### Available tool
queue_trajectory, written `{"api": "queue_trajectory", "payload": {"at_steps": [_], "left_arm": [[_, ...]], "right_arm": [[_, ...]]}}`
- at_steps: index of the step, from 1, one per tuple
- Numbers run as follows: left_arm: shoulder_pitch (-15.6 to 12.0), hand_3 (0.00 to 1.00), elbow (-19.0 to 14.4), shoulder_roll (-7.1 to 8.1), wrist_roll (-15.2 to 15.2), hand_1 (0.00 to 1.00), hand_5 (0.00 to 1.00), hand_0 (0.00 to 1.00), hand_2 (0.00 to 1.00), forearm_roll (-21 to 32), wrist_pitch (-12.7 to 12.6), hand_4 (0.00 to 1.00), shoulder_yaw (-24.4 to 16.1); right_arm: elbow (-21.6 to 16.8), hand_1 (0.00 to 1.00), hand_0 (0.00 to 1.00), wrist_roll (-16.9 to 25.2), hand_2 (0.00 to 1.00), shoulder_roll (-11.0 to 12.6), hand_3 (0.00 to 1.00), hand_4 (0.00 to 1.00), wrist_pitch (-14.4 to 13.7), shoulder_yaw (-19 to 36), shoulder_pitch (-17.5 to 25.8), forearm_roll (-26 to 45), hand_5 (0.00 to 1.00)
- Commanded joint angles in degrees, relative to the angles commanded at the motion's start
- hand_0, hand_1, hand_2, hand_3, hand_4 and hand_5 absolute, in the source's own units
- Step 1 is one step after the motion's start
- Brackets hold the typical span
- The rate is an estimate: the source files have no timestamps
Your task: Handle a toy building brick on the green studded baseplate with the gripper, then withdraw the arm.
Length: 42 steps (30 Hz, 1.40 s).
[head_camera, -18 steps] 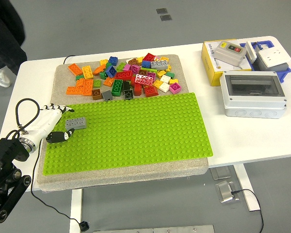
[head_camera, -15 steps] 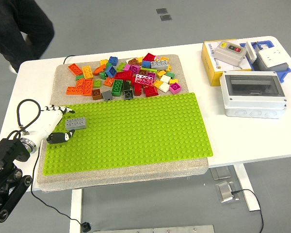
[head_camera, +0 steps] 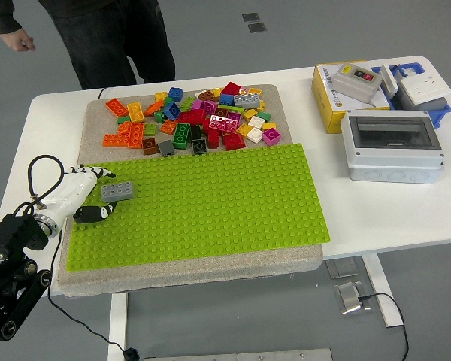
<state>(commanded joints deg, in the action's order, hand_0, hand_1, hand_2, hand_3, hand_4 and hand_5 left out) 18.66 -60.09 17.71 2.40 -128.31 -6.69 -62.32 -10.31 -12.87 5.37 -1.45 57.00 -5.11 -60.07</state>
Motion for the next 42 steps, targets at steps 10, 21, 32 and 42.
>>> {"api": "queue_trajectory", "payload": {"at_steps": [10,21,32,42], "left_arm": [[0.2,0.746,0.5,-0.11,0.1,0.927,0.320,0.998,0.905,0.2,0.0,0.728,-0.2],[0.5,0.613,1.1,-0.36,1.2,0.920,0.283,0.998,0.887,1.7,-0.9,0.665,-0.2],[1.0,0.607,1.7,-0.88,1.5,0.918,0.279,0.998,0.883,2.6,-0.7,0.664,0.1],[1.0,0.601,-0.6,-0.05,0.9,0.918,0.283,0.998,0.884,3.2,0.0,0.665,0.2]], "right_arm": [[0.0,0.657,0.657,0.1,0.686,0.0,0.520,0.412,0.0,-0.3,0.0,0.3,0.706],[0.0,0.656,0.657,0.1,0.686,-0.1,0.520,0.411,-0.1,-0.1,0.0,0.2,0.705],[0.0,0.656,0.656,0.3,0.686,-0.1,0.520,0.410,-0.1,0.0,-0.1,0.1,0.707],[0.0,0.656,0.656,0.4,0.685,0.0,0.520,0.411,-0.2,-0.1,-0.1,0.1,0.707]]}}
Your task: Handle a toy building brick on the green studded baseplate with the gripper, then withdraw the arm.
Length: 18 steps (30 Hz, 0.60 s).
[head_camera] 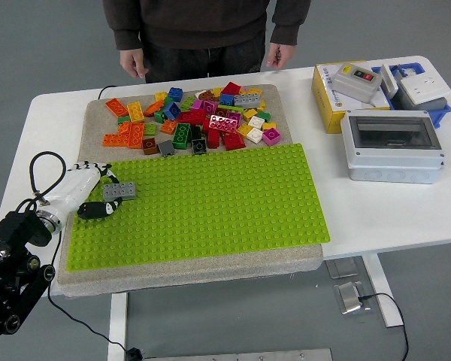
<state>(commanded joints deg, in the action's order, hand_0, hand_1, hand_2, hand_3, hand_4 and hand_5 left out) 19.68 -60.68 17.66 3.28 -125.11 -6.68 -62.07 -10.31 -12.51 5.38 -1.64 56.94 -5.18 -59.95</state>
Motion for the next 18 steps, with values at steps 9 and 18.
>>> {"api": "queue_trajectory", "payload": {"at_steps": [9,18], "left_arm": [[-0.5,0.593,-9.2,2.54,-4.7,0.918,0.264,0.995,0.884,5.5,4.4,0.645,3.0],[-1.6,0.592,-13.9,2.17,-5.1,0.918,0.262,0.995,0.881,8.5,4.9,0.633,3.5]], "right_arm": [[0.0,0.656,0.657,0.0,0.685,0.3,0.518,0.411,0.0,0.3,0.0,-0.3,0.708],[0.0,0.656,0.656,-0.1,0.685,0.3,0.520,0.411,0.0,0.5,0.1,-0.5,0.706]]}}
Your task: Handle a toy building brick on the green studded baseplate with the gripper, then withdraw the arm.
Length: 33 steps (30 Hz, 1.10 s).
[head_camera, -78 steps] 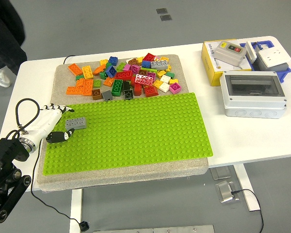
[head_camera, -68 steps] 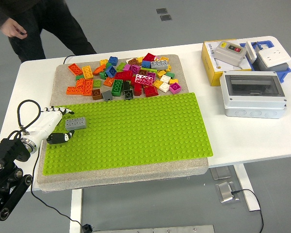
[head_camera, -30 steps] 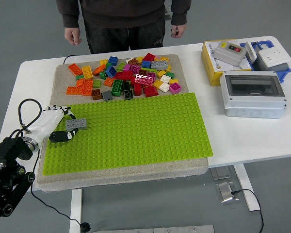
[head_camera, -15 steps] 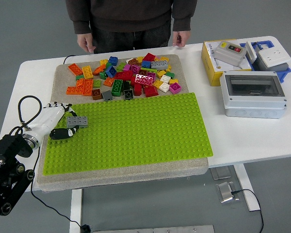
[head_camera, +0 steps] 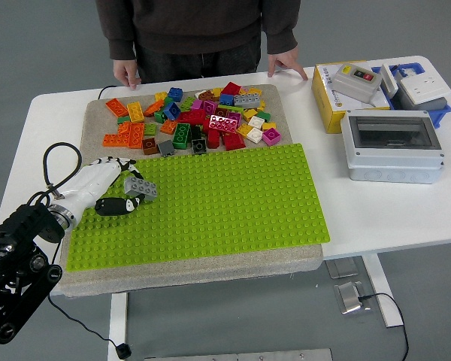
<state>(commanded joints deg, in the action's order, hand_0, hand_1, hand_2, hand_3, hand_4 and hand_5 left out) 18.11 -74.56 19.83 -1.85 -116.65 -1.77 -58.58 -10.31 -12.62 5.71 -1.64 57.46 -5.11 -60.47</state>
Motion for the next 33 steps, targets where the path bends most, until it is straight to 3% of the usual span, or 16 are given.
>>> {"api": "queue_trajectory", "payload": {"at_steps": [5,9,17,33], "left_arm": [[-0.9,0.592,-2.5,-0.95,0.6,0.916,0.262,0.994,0.880,1.8,-0.7,0.632,-0.9],[-1.6,0.593,-3.0,-3.28,1.3,0.917,0.263,0.993,0.879,2.4,-1.6,0.631,-0.8],[-1.6,0.595,-1.5,-7.23,2.6,0.915,0.264,0.993,0.878,3.6,-3.7,0.629,3.3],[0.0,0.593,5.7,-9.02,6.5,0.908,0.265,0.992,0.869,4.1,-7.4,0.627,7.2]], "right_arm": [[0.0,0.656,0.656,0.0,0.685,0.0,0.520,0.411,0.0,0.1,0.1,0.0,0.707],[0.0,0.656,0.656,0.0,0.685,0.0,0.519,0.411,0.0,0.0,0.1,0.1,0.707],[0.0,0.656,0.656,0.0,0.685,0.1,0.519,0.411,0.0,-0.3,0.0,0.2,0.707],[0.0,0.656,0.656,-0.1,0.684,0.1,0.516,0.410,0.0,-0.5,0.0,-0.1,0.708]]}}
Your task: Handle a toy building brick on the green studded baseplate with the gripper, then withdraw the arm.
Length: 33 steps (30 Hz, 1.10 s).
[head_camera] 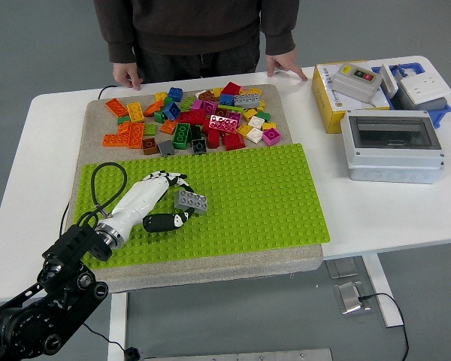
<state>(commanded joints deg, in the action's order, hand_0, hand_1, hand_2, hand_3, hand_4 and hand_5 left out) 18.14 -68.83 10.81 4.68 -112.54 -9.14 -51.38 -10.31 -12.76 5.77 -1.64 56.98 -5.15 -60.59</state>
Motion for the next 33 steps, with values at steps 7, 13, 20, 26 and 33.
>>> {"api": "queue_trajectory", "payload": {"at_steps": [7,13,20,26,33], "left_arm": [[1.3,0.594,2.1,-1.39,1.1,0.907,0.266,0.990,0.869,0.1,-1.2,0.627,0.2],[2.1,0.593,4.4,-2.62,1.8,0.906,0.264,0.991,0.868,0.1,-2.1,0.624,-0.3],[2.5,0.593,7.3,-3.48,2.6,0.902,0.263,0.990,0.864,-0.5,-2.7,0.621,-1.4],[2.5,0.593,9.5,-3.76,3.2,0.901,0.260,0.988,0.864,-0.7,-3.2,0.617,-2.4],[2.3,0.593,10.8,-3.76,3.4,0.900,0.260,0.987,0.863,-0.9,-3.3,0.615,-2.9]], "right_arm": [[0.0,0.656,0.657,0.0,0.685,-0.1,0.515,0.411,0.0,0.1,0.0,0.1,0.708],[0.0,0.656,0.657,0.0,0.685,-0.3,0.516,0.410,0.0,0.2,0.0,0.0,0.708],[0.0,0.656,0.655,-0.1,0.685,-0.4,0.516,0.410,0.0,0.4,-0.1,-0.2,0.708],[0.0,0.656,0.656,0.0,0.685,-0.4,0.516,0.411,0.1,0.5,-0.1,-0.3,0.708],[0.0,0.656,0.656,0.0,0.685,-0.4,0.516,0.410,0.1,0.6,-0.2,-0.5,0.708]]}}
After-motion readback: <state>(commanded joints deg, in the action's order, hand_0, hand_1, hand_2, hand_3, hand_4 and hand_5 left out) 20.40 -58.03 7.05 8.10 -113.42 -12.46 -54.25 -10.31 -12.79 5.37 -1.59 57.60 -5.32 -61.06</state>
